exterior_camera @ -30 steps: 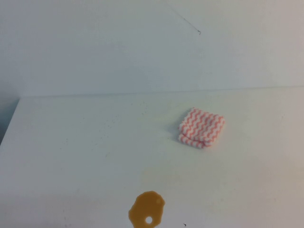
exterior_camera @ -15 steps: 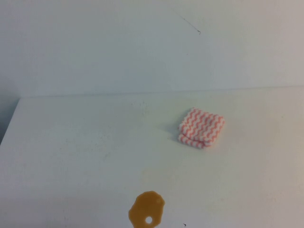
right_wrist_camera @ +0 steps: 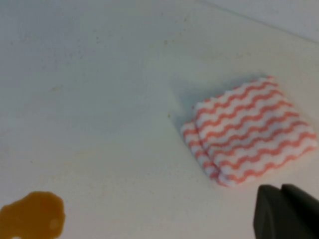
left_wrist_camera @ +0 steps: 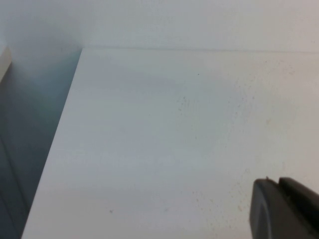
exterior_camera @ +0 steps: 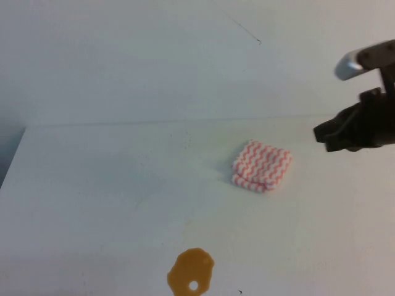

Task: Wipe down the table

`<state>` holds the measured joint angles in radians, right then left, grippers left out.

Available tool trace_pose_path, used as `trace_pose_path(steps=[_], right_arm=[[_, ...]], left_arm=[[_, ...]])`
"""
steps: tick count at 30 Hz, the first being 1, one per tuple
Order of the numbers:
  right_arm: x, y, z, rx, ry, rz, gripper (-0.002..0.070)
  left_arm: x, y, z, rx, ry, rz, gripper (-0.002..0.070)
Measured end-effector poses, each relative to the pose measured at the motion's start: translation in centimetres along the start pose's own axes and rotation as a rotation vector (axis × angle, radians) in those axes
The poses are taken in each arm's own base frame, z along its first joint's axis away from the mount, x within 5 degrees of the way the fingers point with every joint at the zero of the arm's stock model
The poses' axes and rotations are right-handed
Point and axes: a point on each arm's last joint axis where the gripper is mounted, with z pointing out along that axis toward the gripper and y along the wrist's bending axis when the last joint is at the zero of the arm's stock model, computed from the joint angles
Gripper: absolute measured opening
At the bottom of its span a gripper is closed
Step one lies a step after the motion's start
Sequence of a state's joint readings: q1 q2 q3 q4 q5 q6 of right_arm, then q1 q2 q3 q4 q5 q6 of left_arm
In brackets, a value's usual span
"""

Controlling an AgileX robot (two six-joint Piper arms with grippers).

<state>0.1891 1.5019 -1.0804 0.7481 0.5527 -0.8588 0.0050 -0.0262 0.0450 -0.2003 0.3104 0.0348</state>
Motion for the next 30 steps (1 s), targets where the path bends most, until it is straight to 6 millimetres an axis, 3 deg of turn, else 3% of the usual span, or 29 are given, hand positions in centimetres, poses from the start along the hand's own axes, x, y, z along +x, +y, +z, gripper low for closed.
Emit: trace_pose_path(steps=[4, 8, 16, 19, 24, 30], right_arm=[[-1.5, 0.4, 5.7, -0.05, 0.097, -0.09, 0.0001], [-1.9, 0.0, 10.0, -0.092, 0.166, -0.12, 0.0001], [-1.8, -0.5, 14.4, -0.054, 0.187, -0.224, 0.0018], [-1.9, -0.5, 15.8, -0.06, 0.193, -0.28, 0.009], [-2.1, -1.3, 18.0, -0.04, 0.203, -0.266, 0.0317], [-1.5, -1.9, 20.5, -0.049, 0.238, -0.267, 0.0365]], left_arm=[[0.0, 0.0, 0.0, 0.0, 0.0, 0.0, 0.0], [0.0, 0.0, 0.0, 0.0, 0.0, 0.0, 0.0], [0.0, 0.0, 0.0, 0.0, 0.0, 0.0, 0.0], [0.0, 0.0, 0.0, 0.0, 0.0, 0.0, 0.0001], [0.0, 0.0, 0.0, 0.0, 0.0, 0.0, 0.0], [0.0, 0.0, 0.0, 0.0, 0.0, 0.0, 0.0]])
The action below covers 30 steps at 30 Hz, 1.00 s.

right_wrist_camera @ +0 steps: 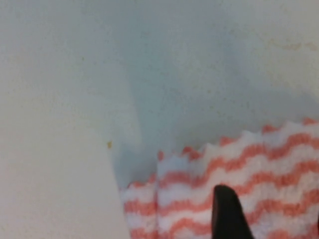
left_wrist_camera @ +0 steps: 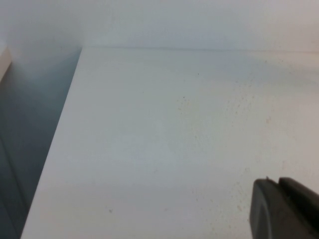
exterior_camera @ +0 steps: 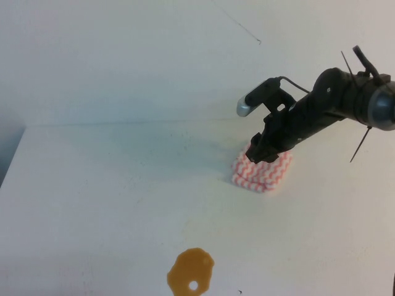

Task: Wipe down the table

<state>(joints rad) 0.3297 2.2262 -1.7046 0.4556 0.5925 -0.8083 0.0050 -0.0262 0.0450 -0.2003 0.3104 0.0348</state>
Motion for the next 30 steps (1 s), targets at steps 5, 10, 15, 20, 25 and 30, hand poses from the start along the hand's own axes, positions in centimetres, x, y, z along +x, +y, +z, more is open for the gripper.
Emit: trace_pose_path(steps=[5, 10, 15, 20, 25, 30], right_arm=[[0.9, -0.1, 2.1, -0.032, 0.06, -0.011, 0.0353], [1.6, 0.4, 3.1, -0.041, 0.124, -0.062, 0.024], [1.3, 2.2, 3.8, -0.048, 0.167, -0.147, 0.0085], [0.5, 5.6, 4.4, -0.068, 0.216, -0.208, 0.003], [-0.3, 8.9, 4.1, -0.112, 0.249, -0.22, 0.0028], [-0.8, 11.7, 2.9, -0.176, 0.296, -0.25, 0.0027]], left_arm=[[0.0, 0.0, 0.0, 0.0, 0.0, 0.0, 0.0], [0.0, 0.0, 0.0, 0.0, 0.0, 0.0, 0.0001], [0.0, 0.0, 0.0, 0.0, 0.0, 0.0, 0.0001], [0.0, 0.0, 0.0, 0.0, 0.0, 0.0, 0.0001], [0.0, 0.0, 0.0, 0.0, 0.0, 0.0, 0.0], [0.0, 0.0, 0.0, 0.0, 0.0, 0.0, 0.0]])
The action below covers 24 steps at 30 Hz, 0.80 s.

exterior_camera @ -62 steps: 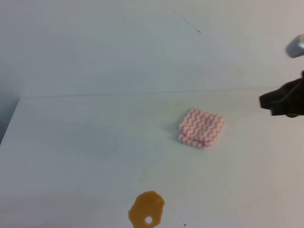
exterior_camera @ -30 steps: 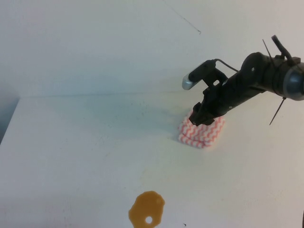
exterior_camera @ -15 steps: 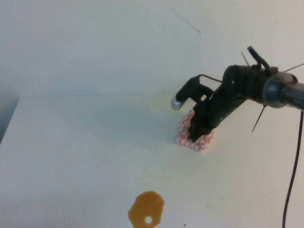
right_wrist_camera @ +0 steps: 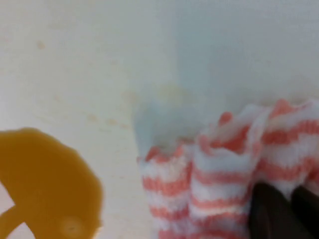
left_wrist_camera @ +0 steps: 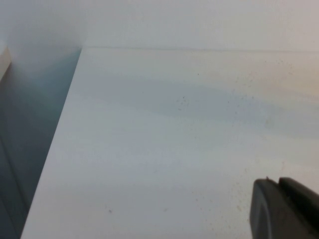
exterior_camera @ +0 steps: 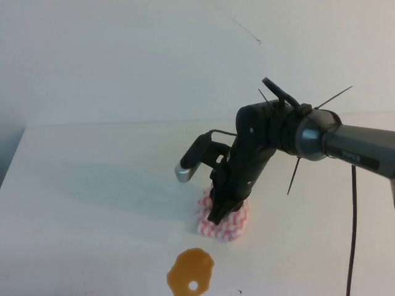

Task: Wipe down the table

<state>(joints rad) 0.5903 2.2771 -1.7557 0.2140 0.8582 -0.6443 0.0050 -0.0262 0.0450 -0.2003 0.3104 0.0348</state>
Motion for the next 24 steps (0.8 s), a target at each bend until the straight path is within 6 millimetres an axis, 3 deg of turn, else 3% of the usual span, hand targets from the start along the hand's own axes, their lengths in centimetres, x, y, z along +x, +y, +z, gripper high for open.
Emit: trace_pose_path(steps=[11, 20, 24], right_arm=[[-3.7, 5.9, -6.1, -0.098, -0.156, -0.013, 0.0026], [-5.0, 14.3, -5.1, -0.216, -0.076, -0.178, 0.0026], [-5.5, 16.7, -4.9, -0.213, -0.082, -0.242, 0.0026]], left_arm=[[0.0, 0.0, 0.0, 0.0, 0.0, 0.0, 0.0], [0.0, 0.0, 0.0, 0.0, 0.0, 0.0, 0.0001], [0.0, 0.0, 0.0, 0.0, 0.0, 0.0, 0.0001]])
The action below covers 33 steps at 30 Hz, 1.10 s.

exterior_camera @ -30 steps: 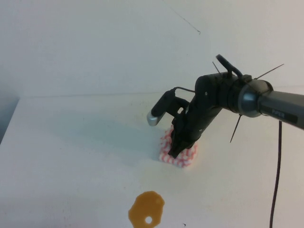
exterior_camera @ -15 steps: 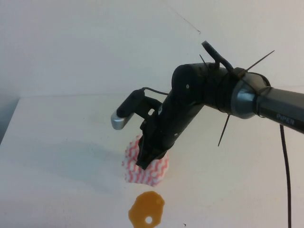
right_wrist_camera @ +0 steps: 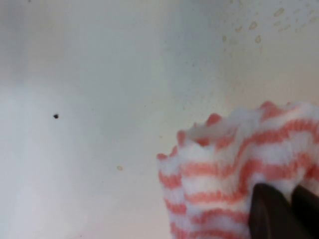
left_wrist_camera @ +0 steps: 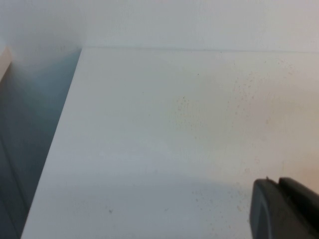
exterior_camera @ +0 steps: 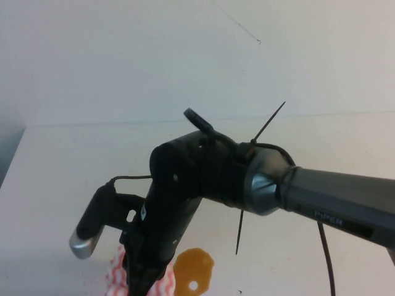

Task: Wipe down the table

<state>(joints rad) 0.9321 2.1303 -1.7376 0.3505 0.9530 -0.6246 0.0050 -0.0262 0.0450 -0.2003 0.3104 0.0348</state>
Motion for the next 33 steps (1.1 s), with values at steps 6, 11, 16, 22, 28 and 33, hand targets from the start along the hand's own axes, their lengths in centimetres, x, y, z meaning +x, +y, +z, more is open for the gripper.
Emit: trace_pose_path(steps=[6, 11, 16, 22, 28, 33], right_arm=[[0.3, 0.6, 1.4, 0.039, -0.014, -0.015, 0.0026], [2.7, 0.5, 4.0, 0.067, -0.006, 0.023, 0.0026], [3.7, 0.9, 5.0, 0.038, -0.035, 0.049, 0.0026], [4.7, 0.7, 5.8, 0.082, -0.045, 0.048, 0.0026], [6.5, -3.2, 4.8, 0.147, -0.062, 0.129, 0.0026], [9.4, -8.3, 2.8, 0.205, -0.08, 0.269, 0.0026]], left_arm=[[0.0, 0.0, 0.0, 0.0, 0.0, 0.0, 0.0], [0.0, 0.0, 0.0, 0.0, 0.0, 0.0, 0.0], [0.0, 0.0, 0.0, 0.0, 0.0, 0.0, 0.0001], [0.0, 0.0, 0.0, 0.0, 0.0, 0.0, 0.0], [0.0, 0.0, 0.0, 0.0, 0.0, 0.0, 0.0], [0.0, 0.0, 0.0, 0.0, 0.0, 0.0, 0.0]])
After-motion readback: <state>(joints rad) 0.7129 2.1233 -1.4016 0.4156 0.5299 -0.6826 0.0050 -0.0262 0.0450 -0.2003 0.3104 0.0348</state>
